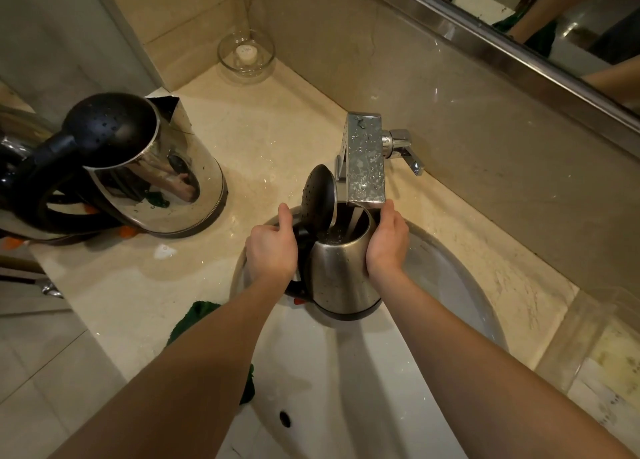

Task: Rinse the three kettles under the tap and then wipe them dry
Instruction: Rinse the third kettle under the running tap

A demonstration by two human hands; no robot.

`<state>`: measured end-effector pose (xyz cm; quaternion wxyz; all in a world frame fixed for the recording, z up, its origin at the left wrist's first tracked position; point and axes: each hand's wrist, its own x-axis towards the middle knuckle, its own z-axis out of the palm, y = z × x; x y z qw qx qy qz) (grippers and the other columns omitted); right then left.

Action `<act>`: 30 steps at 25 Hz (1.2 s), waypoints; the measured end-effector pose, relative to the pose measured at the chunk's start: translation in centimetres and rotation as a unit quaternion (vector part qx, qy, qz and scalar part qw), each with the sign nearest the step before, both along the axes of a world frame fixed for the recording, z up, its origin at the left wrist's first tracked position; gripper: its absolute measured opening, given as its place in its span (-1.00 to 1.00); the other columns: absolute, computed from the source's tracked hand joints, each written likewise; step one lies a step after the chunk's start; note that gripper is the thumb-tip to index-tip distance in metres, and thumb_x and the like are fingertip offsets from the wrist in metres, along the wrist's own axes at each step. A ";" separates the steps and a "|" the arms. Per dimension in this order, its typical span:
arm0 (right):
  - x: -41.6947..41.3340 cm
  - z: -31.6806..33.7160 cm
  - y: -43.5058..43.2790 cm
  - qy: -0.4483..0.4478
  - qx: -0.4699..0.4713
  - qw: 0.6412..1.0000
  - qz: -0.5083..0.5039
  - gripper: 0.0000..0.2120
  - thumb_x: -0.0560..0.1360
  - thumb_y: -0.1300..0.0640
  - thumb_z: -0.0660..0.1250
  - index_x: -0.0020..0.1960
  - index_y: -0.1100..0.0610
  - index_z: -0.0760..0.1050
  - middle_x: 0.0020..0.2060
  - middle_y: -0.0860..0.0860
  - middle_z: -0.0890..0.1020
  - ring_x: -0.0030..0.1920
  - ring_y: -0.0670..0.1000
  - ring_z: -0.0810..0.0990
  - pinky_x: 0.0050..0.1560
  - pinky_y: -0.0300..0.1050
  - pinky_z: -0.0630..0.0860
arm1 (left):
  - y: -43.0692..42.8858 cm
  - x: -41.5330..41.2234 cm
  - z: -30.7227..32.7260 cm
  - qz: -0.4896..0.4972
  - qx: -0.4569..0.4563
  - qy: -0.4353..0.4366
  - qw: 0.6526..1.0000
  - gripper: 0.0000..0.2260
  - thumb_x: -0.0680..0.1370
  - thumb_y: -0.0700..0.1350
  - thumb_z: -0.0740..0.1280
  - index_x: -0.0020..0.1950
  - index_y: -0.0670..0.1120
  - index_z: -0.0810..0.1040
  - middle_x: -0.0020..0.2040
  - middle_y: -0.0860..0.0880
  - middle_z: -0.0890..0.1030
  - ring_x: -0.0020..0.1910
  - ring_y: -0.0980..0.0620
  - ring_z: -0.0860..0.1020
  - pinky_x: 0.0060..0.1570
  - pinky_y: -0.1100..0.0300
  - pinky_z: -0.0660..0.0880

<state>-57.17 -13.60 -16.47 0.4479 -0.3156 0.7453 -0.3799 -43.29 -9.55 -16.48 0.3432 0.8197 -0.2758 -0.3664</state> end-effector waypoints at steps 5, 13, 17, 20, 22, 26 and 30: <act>0.1 0.1 -0.1 0.004 0.003 1.000 0.006 -0.67 0.66 -0.09 0.04 -0.16 0.00 0.45 -0.23 -0.11 0.52 -0.10 -0.01 0.48 0.01 -0.05 0.34 | -0.1 -0.1 0.1 0.007 -0.006 -0.005 1.000 -0.46 0.64 0.21 0.06 -0.35 -0.12 0.47 -0.48 -0.01 0.42 -0.43 0.02 0.45 -0.32 0.21 0.38; 0.2 0.5 0.0 0.003 0.009 1.000 -0.008 -0.69 0.66 -0.07 0.06 -0.21 -0.06 0.40 -0.25 -0.17 0.48 -0.09 0.00 0.45 0.04 -0.08 0.30 | -0.3 0.0 -0.2 0.006 -0.015 -0.014 1.000 -0.46 0.64 0.20 0.08 -0.34 -0.13 0.50 -0.48 0.00 0.42 -0.45 0.05 0.43 -0.36 0.23 0.34; 0.3 0.3 0.2 0.008 0.005 1.000 -0.002 -0.65 0.66 -0.08 0.06 -0.25 -0.08 0.41 -0.23 -0.15 0.51 -0.11 -0.03 0.49 0.04 -0.06 0.34 | 0.2 0.1 -0.6 0.007 -0.013 -0.003 1.000 -0.46 0.62 0.24 0.07 -0.33 -0.10 0.52 -0.47 0.00 0.45 -0.44 0.03 0.46 -0.33 0.20 0.39; 0.2 0.0 0.2 0.011 -0.001 1.000 0.005 -0.65 0.65 -0.11 0.05 -0.23 -0.08 0.44 -0.21 -0.11 0.55 -0.04 0.01 0.53 0.07 -0.02 0.39 | 0.3 0.2 -0.9 0.012 -0.006 -0.006 1.000 -0.44 0.60 0.28 0.05 -0.32 -0.09 0.53 -0.45 -0.02 0.48 -0.42 0.01 0.50 -0.33 0.18 0.41; 0.2 0.1 0.3 0.002 -0.003 1.000 0.002 -0.66 0.66 -0.09 0.05 -0.24 -0.09 0.43 -0.21 -0.14 0.53 -0.09 -0.06 0.51 0.04 -0.06 0.35 | 0.3 0.1 -0.9 0.014 -0.009 -0.015 1.000 -0.44 0.61 0.27 0.05 -0.35 -0.09 0.50 -0.45 -0.03 0.48 -0.42 0.01 0.50 -0.33 0.18 0.40; 0.1 0.3 0.5 -0.005 -0.004 1.000 -0.002 -0.66 0.66 -0.09 0.07 -0.24 -0.08 0.43 -0.23 -0.14 0.52 -0.14 -0.13 0.50 0.00 -0.10 0.31 | 0.2 0.0 -0.9 0.012 -0.017 -0.020 1.000 -0.46 0.62 0.26 0.07 -0.38 -0.07 0.46 -0.46 -0.02 0.46 -0.44 0.02 0.46 -0.34 0.18 0.39; 0.0 0.4 0.3 -0.010 0.002 1.000 -0.012 -0.66 0.65 -0.08 0.08 -0.27 -0.06 0.39 -0.25 -0.13 0.50 -0.17 -0.06 0.47 0.00 -0.09 0.29 | -0.1 0.1 -1.1 -0.002 -0.024 -0.021 0.999 -0.47 0.60 0.27 0.06 -0.37 -0.06 0.47 -0.46 -0.03 0.46 -0.43 0.01 0.45 -0.31 0.14 0.45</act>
